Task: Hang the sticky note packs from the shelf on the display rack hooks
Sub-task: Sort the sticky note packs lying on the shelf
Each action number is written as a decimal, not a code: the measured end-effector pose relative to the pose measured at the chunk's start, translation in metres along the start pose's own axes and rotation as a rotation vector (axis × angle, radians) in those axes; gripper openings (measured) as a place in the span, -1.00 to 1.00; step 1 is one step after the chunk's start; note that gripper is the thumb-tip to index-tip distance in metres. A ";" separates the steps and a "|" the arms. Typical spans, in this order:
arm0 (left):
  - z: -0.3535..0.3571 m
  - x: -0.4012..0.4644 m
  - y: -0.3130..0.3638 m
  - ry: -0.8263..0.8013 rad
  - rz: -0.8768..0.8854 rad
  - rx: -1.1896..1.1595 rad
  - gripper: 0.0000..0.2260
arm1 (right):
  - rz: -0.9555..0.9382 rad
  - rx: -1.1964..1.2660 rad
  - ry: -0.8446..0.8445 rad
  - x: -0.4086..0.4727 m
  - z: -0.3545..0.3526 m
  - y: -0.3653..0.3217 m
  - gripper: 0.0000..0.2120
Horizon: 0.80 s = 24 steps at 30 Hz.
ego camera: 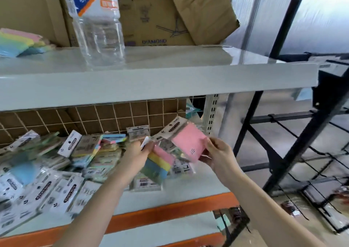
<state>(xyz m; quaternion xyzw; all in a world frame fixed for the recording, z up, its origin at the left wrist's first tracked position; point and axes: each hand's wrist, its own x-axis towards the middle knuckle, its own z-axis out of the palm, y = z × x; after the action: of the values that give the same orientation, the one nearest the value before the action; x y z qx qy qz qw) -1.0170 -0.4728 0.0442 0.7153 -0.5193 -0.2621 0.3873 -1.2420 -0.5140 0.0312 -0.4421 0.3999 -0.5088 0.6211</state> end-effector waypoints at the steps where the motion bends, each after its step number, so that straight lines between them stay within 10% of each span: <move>1: 0.010 -0.001 0.009 -0.016 0.018 0.031 -0.83 | 0.018 0.050 -0.017 -0.007 -0.008 -0.003 -0.85; 13: 0.134 -0.066 0.102 -0.357 -0.109 -0.397 -0.65 | -0.045 -0.243 0.199 -0.105 -0.136 -0.039 -0.89; 24: 0.245 -0.149 0.202 -0.746 -0.190 -1.068 -0.84 | -0.100 0.266 0.401 -0.178 -0.254 -0.097 -0.81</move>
<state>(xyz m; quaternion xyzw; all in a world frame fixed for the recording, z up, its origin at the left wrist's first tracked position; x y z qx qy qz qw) -1.3644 -0.4336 0.0697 0.3285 -0.3518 -0.7471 0.4584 -1.5386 -0.3834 0.0587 -0.2658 0.4226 -0.6646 0.5560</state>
